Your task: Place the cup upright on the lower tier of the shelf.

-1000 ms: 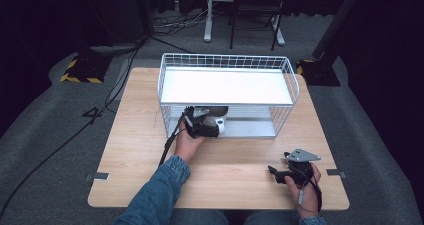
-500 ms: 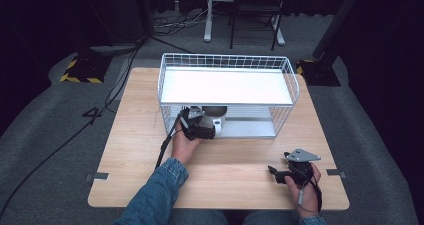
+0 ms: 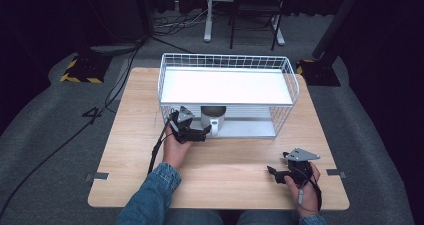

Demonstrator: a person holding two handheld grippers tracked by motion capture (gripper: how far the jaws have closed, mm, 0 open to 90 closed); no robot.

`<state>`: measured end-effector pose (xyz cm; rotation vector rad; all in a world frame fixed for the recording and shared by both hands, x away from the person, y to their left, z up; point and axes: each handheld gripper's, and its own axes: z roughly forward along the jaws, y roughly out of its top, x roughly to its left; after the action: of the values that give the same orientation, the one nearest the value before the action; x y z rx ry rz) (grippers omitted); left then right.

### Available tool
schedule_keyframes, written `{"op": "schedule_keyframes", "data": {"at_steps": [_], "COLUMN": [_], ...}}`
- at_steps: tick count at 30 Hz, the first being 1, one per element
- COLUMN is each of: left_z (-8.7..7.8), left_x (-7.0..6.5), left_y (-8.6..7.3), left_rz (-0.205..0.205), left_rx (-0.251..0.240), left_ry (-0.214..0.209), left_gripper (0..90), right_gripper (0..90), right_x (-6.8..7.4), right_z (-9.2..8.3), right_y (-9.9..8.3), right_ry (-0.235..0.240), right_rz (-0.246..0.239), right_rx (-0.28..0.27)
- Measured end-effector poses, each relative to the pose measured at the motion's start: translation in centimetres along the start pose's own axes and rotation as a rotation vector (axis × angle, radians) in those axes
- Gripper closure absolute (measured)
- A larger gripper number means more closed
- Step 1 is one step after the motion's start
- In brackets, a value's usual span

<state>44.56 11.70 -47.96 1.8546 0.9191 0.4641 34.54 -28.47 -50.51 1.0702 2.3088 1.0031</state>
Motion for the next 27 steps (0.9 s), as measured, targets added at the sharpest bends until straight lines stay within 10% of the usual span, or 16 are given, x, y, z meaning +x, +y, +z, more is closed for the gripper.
{"op": "schedule_keyframes", "data": {"at_steps": [20,27], "left_z": [-9.7,-12.4], "left_x": [-3.5,-4.0], "left_y": [-1.4,-3.3], "left_rz": [0.041,0.063], "left_rx": [-0.037,-0.010], "left_ry": [-0.052,-0.012], "left_gripper": [0.0,0.0], "right_gripper": [15.1,15.0], "right_x": [-0.4,-0.4], "right_z": [0.3,0.3], "right_y": [0.2,0.2], "right_ry": [0.060,0.062], "right_rz": [0.019,0.017], "right_rx": [0.018,0.018]}}
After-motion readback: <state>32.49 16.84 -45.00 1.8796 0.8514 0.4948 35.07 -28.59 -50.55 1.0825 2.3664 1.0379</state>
